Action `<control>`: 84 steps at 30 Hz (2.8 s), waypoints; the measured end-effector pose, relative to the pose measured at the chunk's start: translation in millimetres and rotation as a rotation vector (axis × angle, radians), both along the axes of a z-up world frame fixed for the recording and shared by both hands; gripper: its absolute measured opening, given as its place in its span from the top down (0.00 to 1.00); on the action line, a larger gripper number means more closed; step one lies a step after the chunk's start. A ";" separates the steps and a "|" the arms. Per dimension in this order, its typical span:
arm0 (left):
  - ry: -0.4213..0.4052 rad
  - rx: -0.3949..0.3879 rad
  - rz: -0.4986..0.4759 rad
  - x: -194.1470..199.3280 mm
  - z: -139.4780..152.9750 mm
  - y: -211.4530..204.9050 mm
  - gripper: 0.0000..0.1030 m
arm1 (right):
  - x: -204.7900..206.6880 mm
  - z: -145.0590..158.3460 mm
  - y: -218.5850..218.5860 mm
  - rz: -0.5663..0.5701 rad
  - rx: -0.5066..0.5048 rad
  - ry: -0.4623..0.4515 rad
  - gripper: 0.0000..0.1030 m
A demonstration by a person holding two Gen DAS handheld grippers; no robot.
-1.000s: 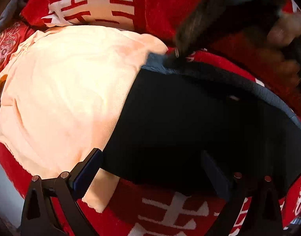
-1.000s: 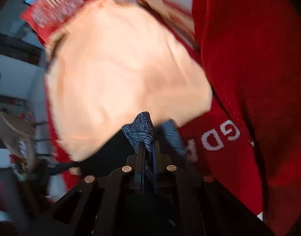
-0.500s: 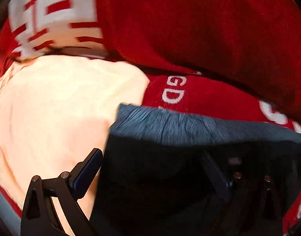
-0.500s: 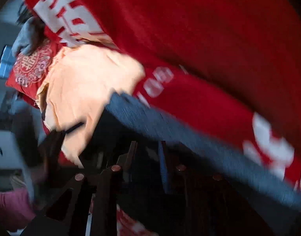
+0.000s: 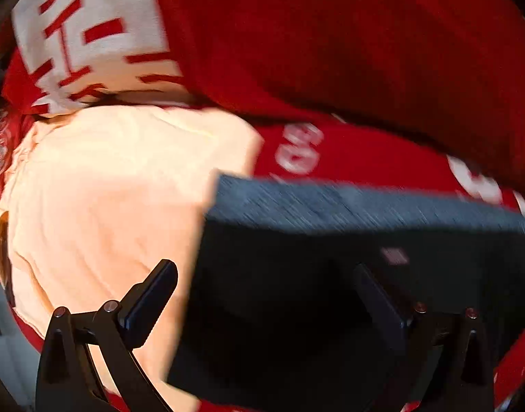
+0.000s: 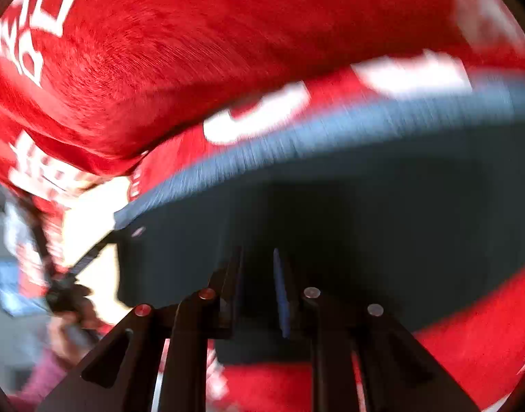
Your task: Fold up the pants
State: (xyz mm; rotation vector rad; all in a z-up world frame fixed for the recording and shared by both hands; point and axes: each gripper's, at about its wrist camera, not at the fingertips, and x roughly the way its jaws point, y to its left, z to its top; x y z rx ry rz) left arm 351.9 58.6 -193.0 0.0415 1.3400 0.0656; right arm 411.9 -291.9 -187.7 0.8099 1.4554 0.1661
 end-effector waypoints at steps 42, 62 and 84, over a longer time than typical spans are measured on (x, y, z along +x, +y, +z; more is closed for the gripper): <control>0.059 0.074 -0.089 -36.1 1.0 -54.5 0.00 | -78.7 -43.3 -49.4 -0.242 0.181 0.063 0.87; 0.136 0.009 -0.197 -89.2 -20.3 -216.4 0.00 | -119.6 -36.5 -345.2 -0.643 -0.065 0.008 0.78; 0.160 0.048 -0.237 -85.5 -22.2 -222.6 0.00 | -102.6 -58.2 -359.7 -0.529 -0.134 0.008 0.93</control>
